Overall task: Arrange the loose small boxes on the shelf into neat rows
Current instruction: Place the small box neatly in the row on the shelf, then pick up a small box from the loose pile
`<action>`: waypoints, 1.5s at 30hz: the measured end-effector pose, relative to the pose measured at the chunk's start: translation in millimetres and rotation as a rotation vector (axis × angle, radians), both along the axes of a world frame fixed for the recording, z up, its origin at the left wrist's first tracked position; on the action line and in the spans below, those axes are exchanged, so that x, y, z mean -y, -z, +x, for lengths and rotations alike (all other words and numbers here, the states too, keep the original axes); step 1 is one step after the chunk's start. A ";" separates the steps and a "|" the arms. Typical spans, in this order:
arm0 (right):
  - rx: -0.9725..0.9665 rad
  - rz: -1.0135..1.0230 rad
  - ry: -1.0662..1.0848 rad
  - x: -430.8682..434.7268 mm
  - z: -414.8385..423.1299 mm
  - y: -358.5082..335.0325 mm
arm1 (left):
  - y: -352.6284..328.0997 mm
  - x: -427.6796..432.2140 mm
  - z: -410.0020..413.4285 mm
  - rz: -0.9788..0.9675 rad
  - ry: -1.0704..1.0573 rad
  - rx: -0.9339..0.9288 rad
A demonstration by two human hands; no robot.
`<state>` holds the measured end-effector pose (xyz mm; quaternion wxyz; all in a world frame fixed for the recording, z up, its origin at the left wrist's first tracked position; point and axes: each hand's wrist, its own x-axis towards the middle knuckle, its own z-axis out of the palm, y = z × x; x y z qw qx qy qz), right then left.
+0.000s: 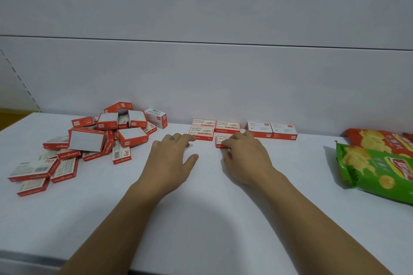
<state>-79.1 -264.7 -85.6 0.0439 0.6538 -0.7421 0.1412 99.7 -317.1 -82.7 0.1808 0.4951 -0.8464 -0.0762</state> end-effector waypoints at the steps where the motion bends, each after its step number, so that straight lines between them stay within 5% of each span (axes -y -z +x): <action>1: -0.002 0.026 -0.010 0.3 1.1 1.0 | -0.3 -0.1 -0.2 0.003 0.002 0.010; 19: -0.042 0.073 -0.001 10.6 4.7 5.3 | 0.4 1.7 1.8 -0.023 0.035 0.095; 28: 0.053 -0.080 -0.028 2.4 18.2 -7.5 | -14.6 -3.9 14.4 -0.103 0.069 0.072; 45: 0.012 0.096 -0.303 51.5 163.4 -33.5 | -22.2 2.6 164.9 -0.049 -0.226 0.066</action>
